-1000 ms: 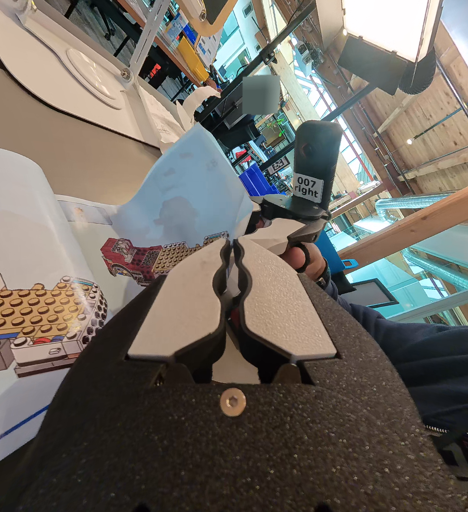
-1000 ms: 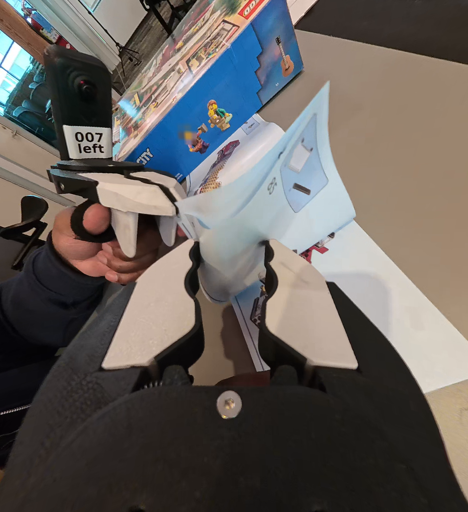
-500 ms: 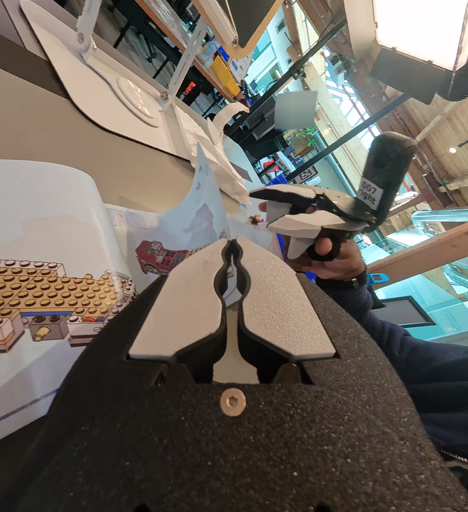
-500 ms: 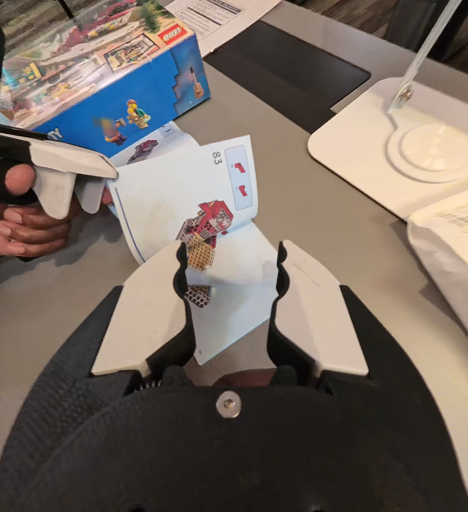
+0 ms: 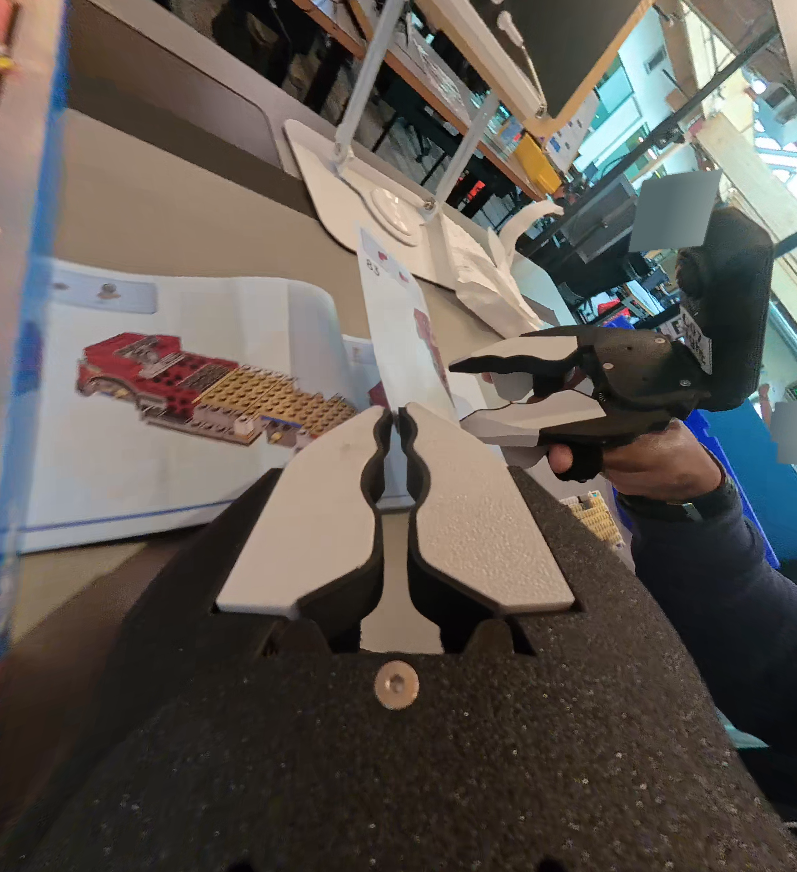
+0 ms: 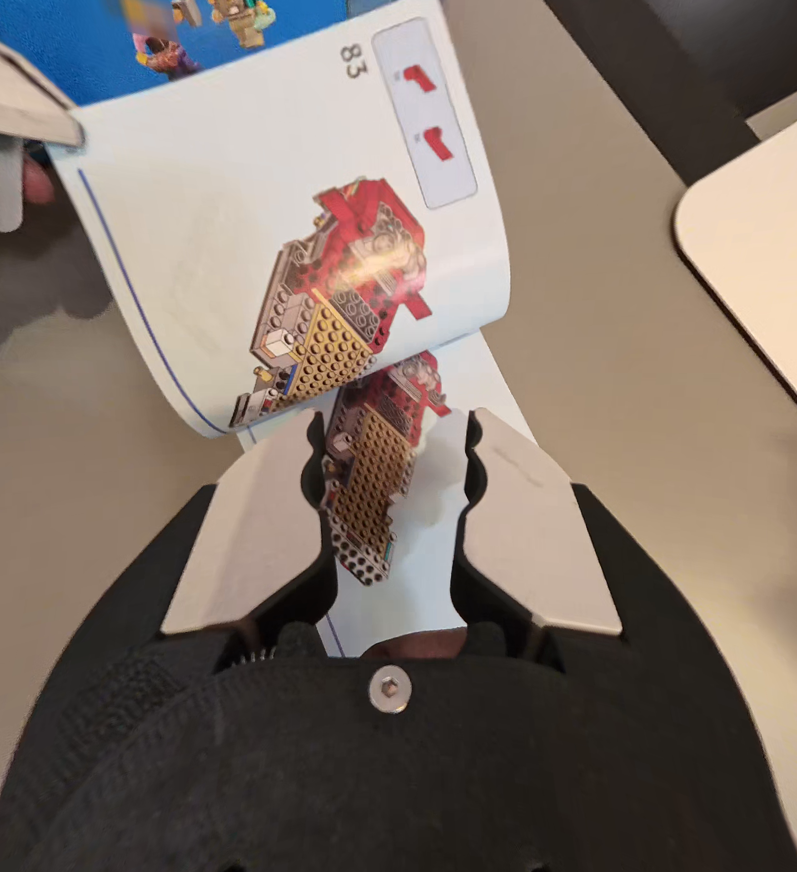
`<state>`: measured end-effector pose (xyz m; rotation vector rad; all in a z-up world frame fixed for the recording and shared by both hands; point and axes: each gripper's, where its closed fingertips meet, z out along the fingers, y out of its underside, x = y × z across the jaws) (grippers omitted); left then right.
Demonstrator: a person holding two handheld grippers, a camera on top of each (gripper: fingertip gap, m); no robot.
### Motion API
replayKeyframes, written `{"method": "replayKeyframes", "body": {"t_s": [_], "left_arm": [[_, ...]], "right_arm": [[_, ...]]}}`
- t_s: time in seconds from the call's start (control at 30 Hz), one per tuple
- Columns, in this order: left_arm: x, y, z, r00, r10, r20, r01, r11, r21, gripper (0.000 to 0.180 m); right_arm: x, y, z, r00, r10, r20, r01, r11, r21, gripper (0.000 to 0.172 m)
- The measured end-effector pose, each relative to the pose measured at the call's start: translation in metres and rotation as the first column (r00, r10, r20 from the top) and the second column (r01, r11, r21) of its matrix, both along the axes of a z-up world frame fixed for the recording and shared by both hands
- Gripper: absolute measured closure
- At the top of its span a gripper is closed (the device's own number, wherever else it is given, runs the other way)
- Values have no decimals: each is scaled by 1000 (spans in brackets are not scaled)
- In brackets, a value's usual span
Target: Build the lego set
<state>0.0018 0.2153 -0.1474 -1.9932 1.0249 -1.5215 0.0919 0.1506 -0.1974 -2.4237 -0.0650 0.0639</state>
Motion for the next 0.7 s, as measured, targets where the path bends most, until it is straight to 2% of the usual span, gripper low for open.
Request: {"method": "replayKeyframes", "body": {"t_s": [0.13,0.27,0.4,0.53,0.63,0.7], "left_arm": [[-23,0,0,1000,28,11,-28,999,-26,164],[-48,-5,8,999,38,34,-38,999,15,153],[-81,0,19,994,105,15,-106,972,212,145],[-117,29,22,959,282,-36,-242,876,417,140],[-137,48,15,919,380,-106,-285,825,488,135],[-140,53,6,911,386,-144,-272,826,493,134]], "right_arm": [[-13,16,-4,998,41,41,-39,998,-43,115],[-25,29,-3,995,72,71,-68,996,-65,116],[-31,38,-1,991,86,101,-79,994,-74,116],[-27,42,0,990,77,117,-68,994,-85,116],[-24,48,4,989,68,128,-58,995,-81,117],[-25,55,7,988,69,136,-59,995,-77,117]]}}
